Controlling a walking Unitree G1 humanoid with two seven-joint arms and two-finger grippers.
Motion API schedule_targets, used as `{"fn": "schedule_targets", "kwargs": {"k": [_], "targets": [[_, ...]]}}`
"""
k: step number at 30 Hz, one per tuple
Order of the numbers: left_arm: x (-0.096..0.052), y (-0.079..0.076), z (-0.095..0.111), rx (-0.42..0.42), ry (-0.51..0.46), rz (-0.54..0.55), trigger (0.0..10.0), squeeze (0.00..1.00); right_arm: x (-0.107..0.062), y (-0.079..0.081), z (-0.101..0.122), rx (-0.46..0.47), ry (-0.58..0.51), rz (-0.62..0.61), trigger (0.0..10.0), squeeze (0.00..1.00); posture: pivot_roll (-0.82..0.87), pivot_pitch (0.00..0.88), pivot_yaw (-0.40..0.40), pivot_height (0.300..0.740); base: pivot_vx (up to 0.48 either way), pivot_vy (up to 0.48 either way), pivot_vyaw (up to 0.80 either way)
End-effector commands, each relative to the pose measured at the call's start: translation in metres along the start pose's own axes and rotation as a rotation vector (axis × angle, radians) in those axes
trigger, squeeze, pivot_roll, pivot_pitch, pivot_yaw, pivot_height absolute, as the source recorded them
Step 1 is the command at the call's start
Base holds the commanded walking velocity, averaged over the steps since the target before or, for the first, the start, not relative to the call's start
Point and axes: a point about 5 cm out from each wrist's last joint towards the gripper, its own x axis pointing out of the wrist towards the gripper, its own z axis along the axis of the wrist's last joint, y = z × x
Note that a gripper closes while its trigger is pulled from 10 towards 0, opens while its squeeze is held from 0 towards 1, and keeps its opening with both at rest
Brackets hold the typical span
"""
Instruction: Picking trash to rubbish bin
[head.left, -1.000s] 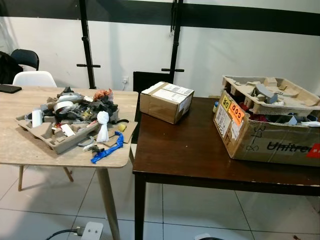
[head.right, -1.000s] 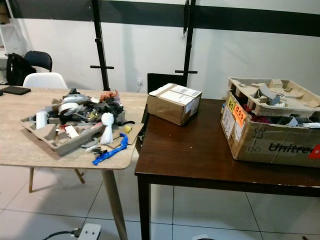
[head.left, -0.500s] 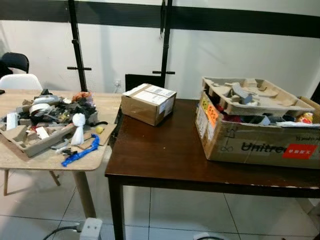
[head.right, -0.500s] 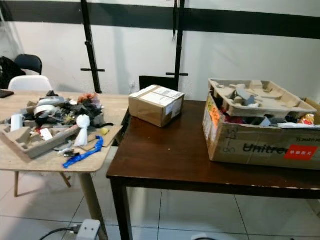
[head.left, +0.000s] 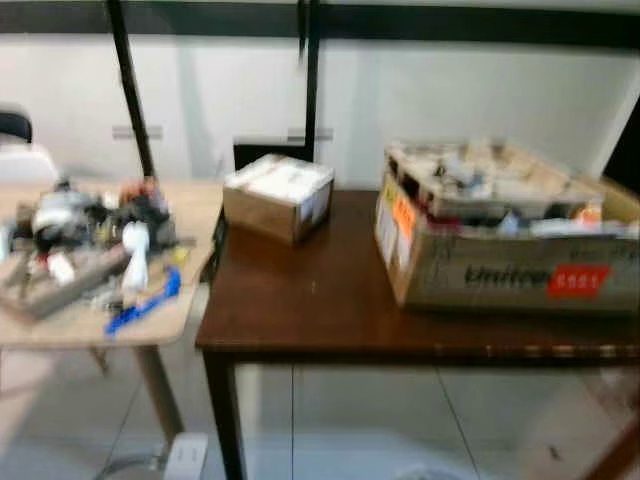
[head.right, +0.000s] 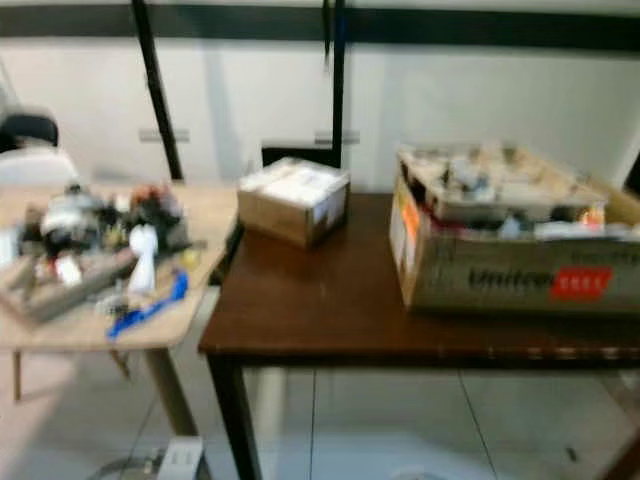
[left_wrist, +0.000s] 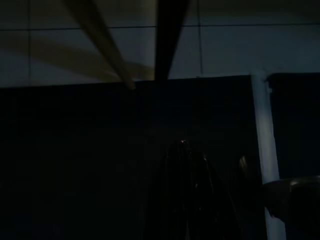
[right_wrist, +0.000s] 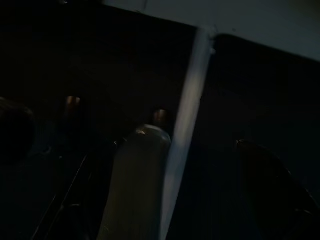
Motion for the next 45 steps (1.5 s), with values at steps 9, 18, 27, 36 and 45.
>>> {"fn": "schedule_targets", "kwargs": {"k": [9,18,27,36,45], "targets": [[-0.0015,0.0051,-0.002,0.034,0.004,0.003,10.0,0.0,-0.0007,-0.0056,-0.0013,-0.008,0.007,-0.019,10.0,0.0,0.06,0.0,-0.015,0.74,0.0,0.0,0.0],[-0.0014,0.0025,-0.0036,0.007,-0.002,0.012,10.0,0.0,-0.001,-0.0079,0.0036,0.001,-0.028,-0.015,10.0,0.0,0.05,0.0,-0.019,0.74,0.0,0.0,0.0],[-0.0021,0.0009,-0.008,0.005,0.006,0.01,10.0,0.0,-0.0016,-0.0123,0.0041,-0.003,-0.027,-0.025,10.0,0.0,0.05,0.0,-0.03,0.74,0.0,0.0,0.0],[-0.0024,0.0009,-0.0107,-0.001,0.02,0.02,10.0,0.0,-0.0017,-0.0125,0.0022,-0.007,-0.018,-0.023,10.0,0.0,0.06,0.0,-0.038,0.74,0.0,0.0,0.0],[-0.0028,0.0027,-0.0118,0.02,0.033,0.014,10.0,0.0,-0.0015,-0.0105,0.0008,0.0,-0.013,-0.022,10.0,0.0,0.06,0.0,-0.029,0.74,0.0,0.204,0.0]]}}
